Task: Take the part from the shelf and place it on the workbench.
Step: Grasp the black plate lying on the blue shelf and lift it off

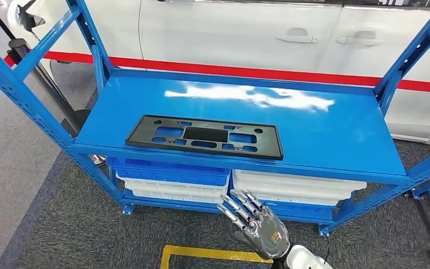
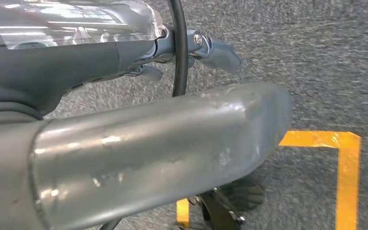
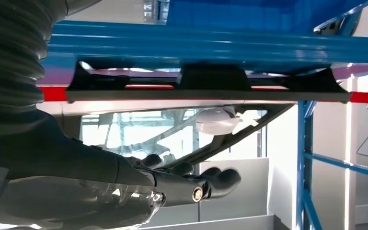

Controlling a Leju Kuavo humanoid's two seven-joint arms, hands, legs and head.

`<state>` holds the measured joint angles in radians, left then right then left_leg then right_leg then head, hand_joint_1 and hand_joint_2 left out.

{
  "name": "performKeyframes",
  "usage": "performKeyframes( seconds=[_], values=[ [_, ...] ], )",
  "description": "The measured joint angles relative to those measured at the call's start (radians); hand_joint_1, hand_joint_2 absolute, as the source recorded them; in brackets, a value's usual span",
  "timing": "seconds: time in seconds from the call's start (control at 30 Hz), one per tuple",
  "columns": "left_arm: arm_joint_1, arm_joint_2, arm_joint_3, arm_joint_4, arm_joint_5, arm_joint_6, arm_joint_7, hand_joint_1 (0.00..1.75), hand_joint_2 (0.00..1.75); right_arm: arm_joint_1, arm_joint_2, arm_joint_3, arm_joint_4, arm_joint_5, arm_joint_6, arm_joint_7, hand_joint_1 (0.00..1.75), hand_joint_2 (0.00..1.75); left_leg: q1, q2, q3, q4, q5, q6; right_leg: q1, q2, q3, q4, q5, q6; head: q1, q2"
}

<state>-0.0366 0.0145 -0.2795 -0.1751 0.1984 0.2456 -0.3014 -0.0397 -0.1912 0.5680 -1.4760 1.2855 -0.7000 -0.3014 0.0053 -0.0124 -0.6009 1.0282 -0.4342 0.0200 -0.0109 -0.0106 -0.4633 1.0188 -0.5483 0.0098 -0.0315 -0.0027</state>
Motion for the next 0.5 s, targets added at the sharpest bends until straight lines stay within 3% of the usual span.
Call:
performKeyframes(
  seconds=[0.07,0.13,0.2,0.23,0.27,0.3,0.37,0.5],
  values=[
    [0.0,0.0,0.0,0.0,0.0,0.002,0.0,0.0,0.0,-0.004,0.0,0.0,0.003,0.0,0.0,0.0,0.0,1.75,0.003,-0.001,0.017,-0.006,-0.008,0.013,-0.003,0.001,-0.044,0.079,-0.015,0.005,0.0,0.0],
    [-0.001,0.0,0.0,0.0,0.0,0.003,0.0,0.0,0.0,-0.007,0.002,0.001,0.007,-0.001,0.0,0.001,0.0,1.75,0.002,-0.003,0.028,-0.008,-0.018,0.021,-0.005,0.001,-0.127,0.201,-0.057,0.008,0.0,0.0],
    [0.0,0.0,0.0,0.0,0.0,0.004,0.0,0.0,0.0,-0.006,0.004,0.002,0.013,-0.001,0.0,0.005,0.0,1.75,0.0,-0.006,0.044,-0.008,-0.032,0.022,-0.005,0.001,-0.196,0.267,-0.078,0.009,0.0,0.0],
    [0.0,0.0,0.0,0.0,-0.001,0.004,0.0,0.0,0.0,-0.007,0.004,0.003,0.016,0.0,0.0,0.009,0.0,1.75,0.0,-0.008,0.055,-0.008,-0.04,0.021,-0.005,0.001,-0.207,0.255,-0.059,0.008,0.0,0.0],
    [0.001,0.0,0.0,0.0,-0.001,0.004,0.0,0.0,0.0,-0.008,0.004,0.004,0.018,0.0,0.0,0.014,0.0,1.75,-0.001,-0.009,0.067,-0.008,-0.049,0.019,-0.004,0.001,-0.203,0.212,-0.017,0.004,0.0,0.0],
    [0.002,0.0,0.0,0.0,-0.002,0.004,0.0,0.0,0.0,-0.009,0.004,0.006,0.021,0.001,0.0,0.021,0.0,1.75,-0.002,-0.01,0.078,-0.009,-0.057,0.017,-0.003,-0.001,-0.189,0.148,0.036,-0.002,0.0,0.0],
    [0.0,-0.001,-0.001,0.001,-0.003,0.003,0.0,0.0,0.0,-0.015,0.005,0.011,0.025,0.004,0.0,0.031,0.0,1.75,-0.004,-0.011,0.094,-0.01,-0.072,0.008,0.004,-0.002,-0.163,0.049,0.094,-0.014,0.0,0.0],
    [-0.003,-0.002,-0.002,0.002,-0.008,-0.003,0.001,0.0,0.0,-0.027,0.004,0.024,0.032,0.004,0.0,0.046,0.0,1.75,-0.006,-0.007,0.111,0.002,-0.082,-0.017,0.007,0.002,-0.139,0.007,0.099,-0.03,0.001,0.0]
  ],
)
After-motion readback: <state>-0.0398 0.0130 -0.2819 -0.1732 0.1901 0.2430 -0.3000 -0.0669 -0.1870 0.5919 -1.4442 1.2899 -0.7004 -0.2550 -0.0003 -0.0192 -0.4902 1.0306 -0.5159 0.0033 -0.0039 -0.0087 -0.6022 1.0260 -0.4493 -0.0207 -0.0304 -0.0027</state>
